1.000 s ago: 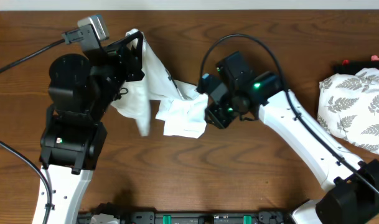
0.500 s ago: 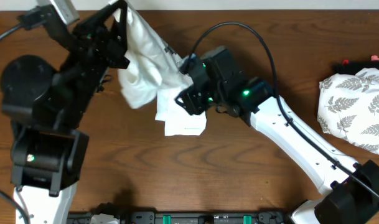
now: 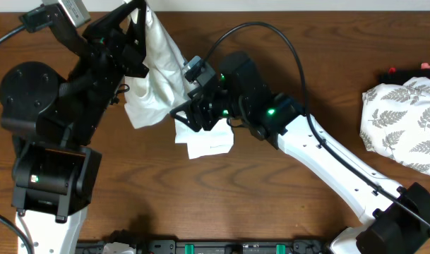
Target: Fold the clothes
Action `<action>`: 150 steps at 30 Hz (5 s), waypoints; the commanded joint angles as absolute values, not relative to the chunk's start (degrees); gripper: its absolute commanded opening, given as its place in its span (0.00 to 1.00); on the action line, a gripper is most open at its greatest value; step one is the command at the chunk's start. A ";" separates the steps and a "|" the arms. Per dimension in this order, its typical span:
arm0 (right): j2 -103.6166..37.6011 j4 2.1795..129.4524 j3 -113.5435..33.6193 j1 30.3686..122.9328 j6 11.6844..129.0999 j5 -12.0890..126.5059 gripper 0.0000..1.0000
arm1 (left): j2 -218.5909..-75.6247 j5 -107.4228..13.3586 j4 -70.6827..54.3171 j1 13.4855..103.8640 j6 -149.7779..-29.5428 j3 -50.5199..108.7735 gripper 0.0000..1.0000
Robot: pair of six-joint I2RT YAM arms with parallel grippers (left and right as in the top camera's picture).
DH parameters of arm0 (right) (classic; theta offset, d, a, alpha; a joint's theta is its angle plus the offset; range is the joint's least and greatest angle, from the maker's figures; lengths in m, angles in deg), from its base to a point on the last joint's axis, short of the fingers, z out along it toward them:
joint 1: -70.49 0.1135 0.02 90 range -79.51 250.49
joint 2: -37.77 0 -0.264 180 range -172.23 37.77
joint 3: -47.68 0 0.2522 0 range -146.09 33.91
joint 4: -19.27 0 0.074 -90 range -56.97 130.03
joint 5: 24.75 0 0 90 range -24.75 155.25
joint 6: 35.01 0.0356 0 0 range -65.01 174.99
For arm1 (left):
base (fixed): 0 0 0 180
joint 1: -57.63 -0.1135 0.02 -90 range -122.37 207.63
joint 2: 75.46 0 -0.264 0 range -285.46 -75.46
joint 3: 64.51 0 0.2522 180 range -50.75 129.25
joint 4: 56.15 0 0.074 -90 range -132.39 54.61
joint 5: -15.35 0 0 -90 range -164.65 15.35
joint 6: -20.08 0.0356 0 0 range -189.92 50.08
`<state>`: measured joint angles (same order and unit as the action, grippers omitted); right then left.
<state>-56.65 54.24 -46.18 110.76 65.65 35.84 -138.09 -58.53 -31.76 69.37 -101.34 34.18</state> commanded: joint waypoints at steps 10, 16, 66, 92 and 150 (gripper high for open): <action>-54.26 53.59 -46.64 111.37 67.29 43.30 0.01 | -137.92 -58.68 -31.67 69.61 -99.22 35.51 0.06; -45.65 63.20 -47.01 110.28 67.16 73.52 0.01 | -138.05 -61.37 -22.79 69.55 -88.40 35.51 0.23; -43.42 86.22 -71.91 75.09 64.40 63.45 0.01 | -144.21 -70.35 -10.20 74.31 -80.86 35.51 0.24; -67.53 73.43 -71.91 97.78 72.27 49.96 0.70 | -144.58 -71.25 -7.17 74.31 -80.88 35.44 0.25; -63.88 118.59 -71.34 75.48 68.62 73.20 0.70 | -195.25 -60.78 0.83 81.57 -111.00 34.59 0.66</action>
<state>-64.71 118.17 -71.25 75.90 69.41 72.61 -193.67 -57.11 0.02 80.76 -110.35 34.48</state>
